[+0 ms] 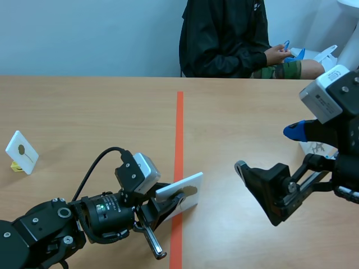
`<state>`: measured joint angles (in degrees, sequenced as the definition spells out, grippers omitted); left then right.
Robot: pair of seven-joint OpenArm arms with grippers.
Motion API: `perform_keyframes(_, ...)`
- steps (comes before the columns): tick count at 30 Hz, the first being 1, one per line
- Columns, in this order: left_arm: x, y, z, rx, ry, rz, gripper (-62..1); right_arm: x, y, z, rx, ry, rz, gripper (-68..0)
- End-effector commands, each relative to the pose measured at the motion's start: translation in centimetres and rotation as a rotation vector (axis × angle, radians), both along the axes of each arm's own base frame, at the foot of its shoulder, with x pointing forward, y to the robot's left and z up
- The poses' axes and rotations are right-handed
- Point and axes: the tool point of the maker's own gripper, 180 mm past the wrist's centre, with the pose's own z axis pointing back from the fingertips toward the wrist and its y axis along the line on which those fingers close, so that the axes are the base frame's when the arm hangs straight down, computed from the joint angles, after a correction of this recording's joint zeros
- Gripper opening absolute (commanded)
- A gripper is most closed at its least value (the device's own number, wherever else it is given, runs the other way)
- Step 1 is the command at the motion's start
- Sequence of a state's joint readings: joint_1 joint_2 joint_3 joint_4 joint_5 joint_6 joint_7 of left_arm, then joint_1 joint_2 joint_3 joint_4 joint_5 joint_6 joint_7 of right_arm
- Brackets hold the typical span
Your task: Sort the leaf by its shape. The table is split by an orange tape line. A compound leaf with several leaflets goes to the left side, a simple leaf with one blade goes to the right side. Return to the home posture when a red brick is placed on the table.
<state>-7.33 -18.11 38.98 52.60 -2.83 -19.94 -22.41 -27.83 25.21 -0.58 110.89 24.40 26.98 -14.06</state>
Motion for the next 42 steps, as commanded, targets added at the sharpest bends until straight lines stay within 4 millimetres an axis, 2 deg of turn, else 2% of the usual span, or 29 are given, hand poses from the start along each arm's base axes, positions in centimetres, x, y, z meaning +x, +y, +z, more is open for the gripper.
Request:
perform_keyframes(1, 0.6, -0.4, 1.3, -0.037, -0.026, 0.004, -55.6, 0.2, -0.1, 0.3, 0.006, -0.013, -0.004, 0.4)
perform_keyframes(7, 0.1, -0.6, 2.0, -0.049, -0.031, -0.002, -56.9, 0.2, -0.1, 0.4, 0.006, -0.014, -0.004, 0.4)
perform_keyframes(12, -0.8, -0.3, 4.2, -0.061, -0.042, 0.009, -56.9, 0.2, -0.1, 0.4, 0.007, -0.015, -0.003, 0.4)
perform_keyframes(20, -2.9, 2.0, 8.1, -0.14, -0.002, 0.142, -56.9, 0.2, -0.1, 0.4, 0.009, -0.018, -0.003, 0.4)
perform_keyframes(28, -2.9, 7.1, 11.0, -0.171, -0.008, 0.325, -56.9, 0.2, -0.1, 0.4, 0.008, -0.018, -0.003, 0.4)
perform_keyframes(36, -1.1, 15.4, 11.4, -0.161, -0.018, 0.626, -56.9, 0.3, -0.1, 0.5, 0.008, -0.019, -0.007, 0.4)
perform_keyframes(39, -0.7, 17.6, 11.8, -0.166, -0.032, 0.701, -56.9, 0.2, -0.1, 0.4, 0.008, -0.019, -0.007, 0.4)
perform_keyframes(42, -0.6, 18.9, 11.4, -0.148, -0.034, 0.738, -56.9, 0.3, -0.1, 0.5, 0.008, -0.019, -0.007, 0.4)
